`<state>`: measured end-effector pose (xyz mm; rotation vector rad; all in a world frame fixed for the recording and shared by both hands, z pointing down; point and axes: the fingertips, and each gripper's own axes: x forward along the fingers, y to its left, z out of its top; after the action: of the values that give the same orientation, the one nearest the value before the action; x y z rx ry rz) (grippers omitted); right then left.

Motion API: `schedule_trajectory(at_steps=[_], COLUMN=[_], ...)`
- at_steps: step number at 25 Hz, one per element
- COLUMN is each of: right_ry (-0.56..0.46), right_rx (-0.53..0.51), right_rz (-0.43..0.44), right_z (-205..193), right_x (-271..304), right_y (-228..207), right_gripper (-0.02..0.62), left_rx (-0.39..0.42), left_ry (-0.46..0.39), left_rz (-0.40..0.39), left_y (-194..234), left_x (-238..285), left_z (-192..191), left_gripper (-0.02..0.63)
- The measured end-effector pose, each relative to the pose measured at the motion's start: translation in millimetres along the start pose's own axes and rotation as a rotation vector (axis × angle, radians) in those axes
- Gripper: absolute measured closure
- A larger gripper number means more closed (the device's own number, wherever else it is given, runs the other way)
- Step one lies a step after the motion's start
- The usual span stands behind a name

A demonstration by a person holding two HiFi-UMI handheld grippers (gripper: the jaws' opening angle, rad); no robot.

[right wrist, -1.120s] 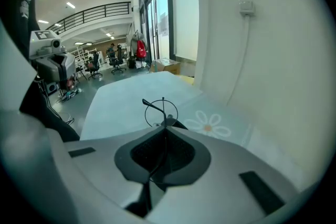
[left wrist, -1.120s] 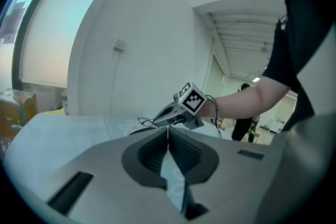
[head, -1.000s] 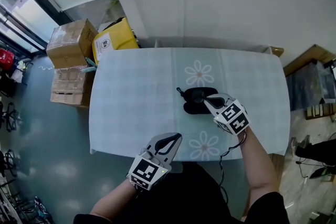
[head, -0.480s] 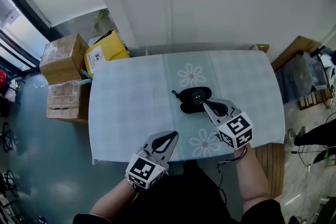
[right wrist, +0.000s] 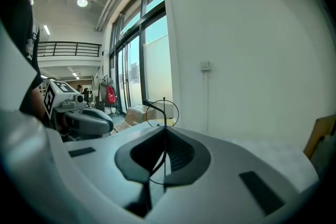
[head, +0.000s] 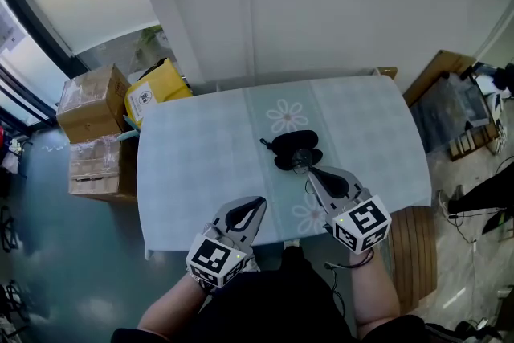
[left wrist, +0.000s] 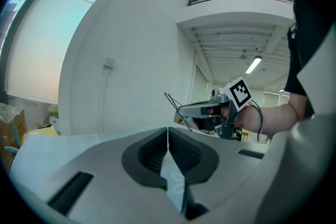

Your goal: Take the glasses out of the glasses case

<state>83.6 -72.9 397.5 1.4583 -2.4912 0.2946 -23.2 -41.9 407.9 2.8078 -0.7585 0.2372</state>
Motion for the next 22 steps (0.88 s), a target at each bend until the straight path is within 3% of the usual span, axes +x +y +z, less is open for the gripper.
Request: schedule_trajectory(at_steps=[14,22], right_ry=[-0.012,0.002], right_rx=[0.048,0.067], right_rz=[-0.081,-0.102], right_z=[-26.7,-38.8], right_x=[-33.0,-44.8], right_y=[80.7,108.7], right_gripper=[0.571,0.572], left_rx=[0.036,0.032], left_ry=[0.010,0.014], left_rz=[-0.122,-0.142], left_y=[-22.3,-26.3], left_x=[-42.9,-57.0], left_z=[-18.8,-22.8], left_gripper=[0.575,0.575])
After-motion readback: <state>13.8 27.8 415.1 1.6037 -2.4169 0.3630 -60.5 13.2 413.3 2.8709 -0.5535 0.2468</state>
